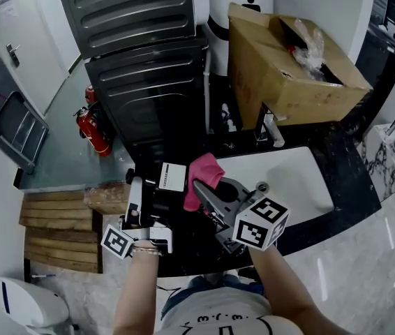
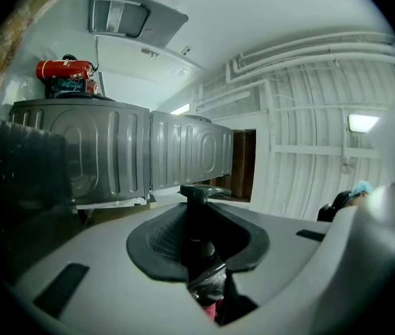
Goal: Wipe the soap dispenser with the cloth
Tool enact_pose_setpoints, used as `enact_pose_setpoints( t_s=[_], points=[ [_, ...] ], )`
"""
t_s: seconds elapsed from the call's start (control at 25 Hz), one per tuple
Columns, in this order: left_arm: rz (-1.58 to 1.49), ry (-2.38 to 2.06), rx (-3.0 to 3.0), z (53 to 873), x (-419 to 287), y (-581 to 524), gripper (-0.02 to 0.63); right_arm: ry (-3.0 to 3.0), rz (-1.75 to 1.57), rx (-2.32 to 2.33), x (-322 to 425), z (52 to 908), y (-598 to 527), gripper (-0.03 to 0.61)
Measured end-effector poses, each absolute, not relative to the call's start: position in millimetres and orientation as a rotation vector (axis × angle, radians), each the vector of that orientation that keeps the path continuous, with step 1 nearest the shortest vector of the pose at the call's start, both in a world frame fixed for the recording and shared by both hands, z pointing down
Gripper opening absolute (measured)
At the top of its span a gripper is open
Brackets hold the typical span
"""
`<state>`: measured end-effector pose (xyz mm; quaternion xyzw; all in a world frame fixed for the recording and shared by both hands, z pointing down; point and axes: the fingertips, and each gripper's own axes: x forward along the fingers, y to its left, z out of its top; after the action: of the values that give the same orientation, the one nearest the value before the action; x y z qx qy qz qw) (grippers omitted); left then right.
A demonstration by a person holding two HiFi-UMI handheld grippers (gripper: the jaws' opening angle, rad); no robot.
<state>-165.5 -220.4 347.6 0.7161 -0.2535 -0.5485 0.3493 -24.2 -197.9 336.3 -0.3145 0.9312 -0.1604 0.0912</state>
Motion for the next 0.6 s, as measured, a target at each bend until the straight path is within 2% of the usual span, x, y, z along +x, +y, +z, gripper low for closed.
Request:
enact_pose_setpoints(
  t_s=[0.6],
  points=[
    [-1.381, -0.768, 1.891, 348, -172, -221, 0.094, 3.004, -0.662, -1.111, -56, 412, -201, 0.049]
  ],
)
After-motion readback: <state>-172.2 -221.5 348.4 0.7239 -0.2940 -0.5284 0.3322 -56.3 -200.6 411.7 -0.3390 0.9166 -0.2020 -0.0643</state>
